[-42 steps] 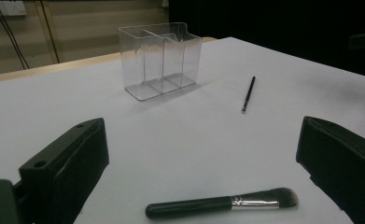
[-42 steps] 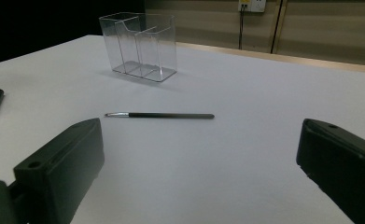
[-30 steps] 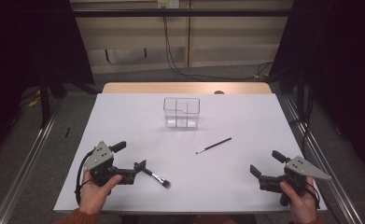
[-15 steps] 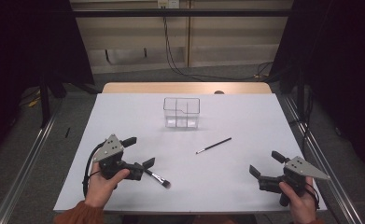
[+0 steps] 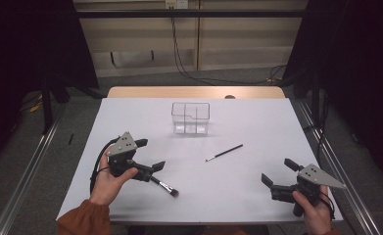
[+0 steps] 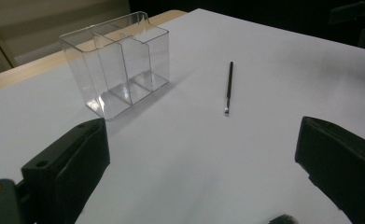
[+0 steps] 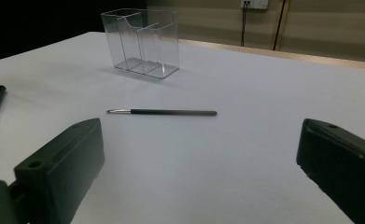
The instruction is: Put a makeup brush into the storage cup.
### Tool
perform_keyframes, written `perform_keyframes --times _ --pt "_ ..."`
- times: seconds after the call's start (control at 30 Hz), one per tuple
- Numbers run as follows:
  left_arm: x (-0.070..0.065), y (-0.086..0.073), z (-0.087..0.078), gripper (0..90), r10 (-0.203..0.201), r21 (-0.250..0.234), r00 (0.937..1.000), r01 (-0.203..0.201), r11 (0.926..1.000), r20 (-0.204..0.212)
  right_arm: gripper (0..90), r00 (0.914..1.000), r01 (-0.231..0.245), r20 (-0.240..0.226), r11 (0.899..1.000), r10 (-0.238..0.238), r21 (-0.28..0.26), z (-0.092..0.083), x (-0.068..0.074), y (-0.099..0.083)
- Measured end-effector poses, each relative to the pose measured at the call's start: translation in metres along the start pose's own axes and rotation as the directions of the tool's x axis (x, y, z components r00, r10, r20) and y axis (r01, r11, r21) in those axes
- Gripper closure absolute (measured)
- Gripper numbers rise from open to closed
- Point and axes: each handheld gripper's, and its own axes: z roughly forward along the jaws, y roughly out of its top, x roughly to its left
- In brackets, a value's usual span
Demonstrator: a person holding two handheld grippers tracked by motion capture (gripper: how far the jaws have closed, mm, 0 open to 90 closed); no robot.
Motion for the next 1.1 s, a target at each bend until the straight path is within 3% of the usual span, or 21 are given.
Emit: perform_keyframes --times 0.2,0.3,0.4,0.5,0.53,0.6,0.7,0.73,0.77,0.87,1.07,1.1 --pt "0.004 0.005 -0.001 3.7 0.024 0.070 0.9993 -0.026 0.9972 0.028 0.3 1.0000 -0.006 0.000 1.000 0.006 0.000 0.000 0.000 0.000" --pt "0.006 0.006 0.002 3.7 0.028 0.136 0.9984 -0.034 0.9901 0.050 0.3 1.0000 -0.007 0.001 1.000 0.007 -0.001 0.000 0.000 0.000" --pt "0.011 0.007 0.009 3.3 0.002 0.221 0.9959 -0.022 0.9750 0.091 0.3 1.0000 -0.002 -0.001 1.000 0.002 0.002 0.000 0.000 0.000" --pt "0.011 0.006 0.012 3.2 0.010 0.264 0.9975 -0.028 0.9641 0.070 0.3 1.0000 -0.002 -0.002 1.000 0.002 0.002 0.000 0.000 0.000" --pt "0.012 0.006 0.013 3.2 0.010 0.287 0.9971 -0.031 0.9574 0.076 0.3 1.0000 -0.004 -0.003 1.000 0.004 0.003 0.000 0.000 0.000" --pt "0.012 0.006 0.013 3.4 0.005 0.305 0.9966 -0.030 0.9518 0.083 0.3 1.0000 0.000 -0.003 1.000 0.000 0.005 0.000 0.000 0.000" --pt "0.013 0.008 0.013 3.4 0.016 0.348 0.9954 -0.048 0.9363 0.094 0.3 1.0000 0.002 -0.005 1.000 -0.002 0.006 0.000 0.000 0.000" --pt "0.013 0.009 0.013 3.7 0.027 0.376 0.9946 -0.063 0.9246 0.100 0.3 1.0000 0.000 -0.006 1.000 0.000 0.006 0.000 0.000 0.000" --pt "0.014 0.010 0.013 3.8 0.047 0.413 0.9943 -0.083 0.9069 0.096 0.3 1.0000 0.001 -0.006 1.000 -0.001 0.007 0.000 0.000 0.000" --pt "0.016 0.009 0.015 3.9 0.030 0.448 0.9958 -0.066 0.8917 0.087 0.3 1.0000 0.000 -0.008 1.000 0.000 0.009 0.000 0.001 0.000" --pt "0.016 0.008 0.021 4.3 0.049 0.498 0.9866 -0.121 0.8586 0.155 0.3 0.9999 -0.004 -0.013 1.000 0.004 0.011 0.001 0.001 0.000" --pt "0.016 0.008 0.022 4.3 0.059 0.511 0.9834 -0.140 0.8480 0.172 0.3 0.9999 0.002 -0.014 1.000 -0.002 0.012 0.000 0.001 -0.001"
